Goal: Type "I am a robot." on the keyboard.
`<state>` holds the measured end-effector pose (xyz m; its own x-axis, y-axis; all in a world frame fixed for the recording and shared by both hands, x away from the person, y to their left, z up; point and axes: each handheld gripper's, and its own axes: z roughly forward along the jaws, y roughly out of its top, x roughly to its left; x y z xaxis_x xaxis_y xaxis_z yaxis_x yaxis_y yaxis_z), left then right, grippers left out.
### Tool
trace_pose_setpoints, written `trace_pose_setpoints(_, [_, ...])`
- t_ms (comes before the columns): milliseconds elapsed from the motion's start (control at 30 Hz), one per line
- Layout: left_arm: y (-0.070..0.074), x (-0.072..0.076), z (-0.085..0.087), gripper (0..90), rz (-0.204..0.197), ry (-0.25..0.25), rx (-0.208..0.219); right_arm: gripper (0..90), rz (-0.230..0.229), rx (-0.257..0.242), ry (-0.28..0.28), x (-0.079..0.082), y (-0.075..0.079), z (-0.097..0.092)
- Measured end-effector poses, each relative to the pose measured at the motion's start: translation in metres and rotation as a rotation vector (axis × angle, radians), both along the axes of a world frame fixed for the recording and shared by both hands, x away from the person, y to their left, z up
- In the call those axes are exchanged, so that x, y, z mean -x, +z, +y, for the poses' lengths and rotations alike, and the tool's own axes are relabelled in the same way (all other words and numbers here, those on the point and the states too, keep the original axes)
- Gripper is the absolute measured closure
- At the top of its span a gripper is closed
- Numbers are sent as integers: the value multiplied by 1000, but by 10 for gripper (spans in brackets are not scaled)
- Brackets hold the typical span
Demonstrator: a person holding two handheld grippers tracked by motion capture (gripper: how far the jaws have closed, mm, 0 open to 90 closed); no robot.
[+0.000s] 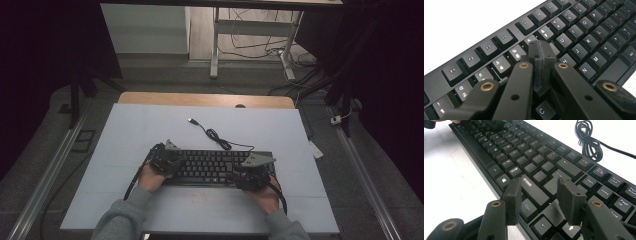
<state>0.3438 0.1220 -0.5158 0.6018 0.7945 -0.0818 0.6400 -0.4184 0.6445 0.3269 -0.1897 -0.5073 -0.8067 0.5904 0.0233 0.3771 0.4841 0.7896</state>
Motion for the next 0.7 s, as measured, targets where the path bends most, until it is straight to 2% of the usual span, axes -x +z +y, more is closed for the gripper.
trace_pose_setpoints(33, [1,1,0,882,-5,1,-3,550,0,-1,0,0,0,0])
trace_pose_setpoints(200, [9,6,5,854,-27,-1,37,548,-3,-5,-1,0,0,0])
trace_pose_setpoints(300, [16,13,10,759,-45,-2,57,547,-3,-2,-3,0,1,-1])
trace_pose_setpoints(367, [21,19,13,664,-54,1,77,546,-3,-2,-5,0,1,-1])
trace_pose_setpoints(433, [25,24,16,587,-50,-9,87,545,-4,-1,-6,0,1,-1])
trace_pose_setpoints(600, [29,38,21,485,-59,-17,115,544,-8,-7,-8,-1,1,-1])
trace_pose_setpoints(700, [29,44,24,426,-67,-15,106,542,-9,-7,-10,-1,1,-2])
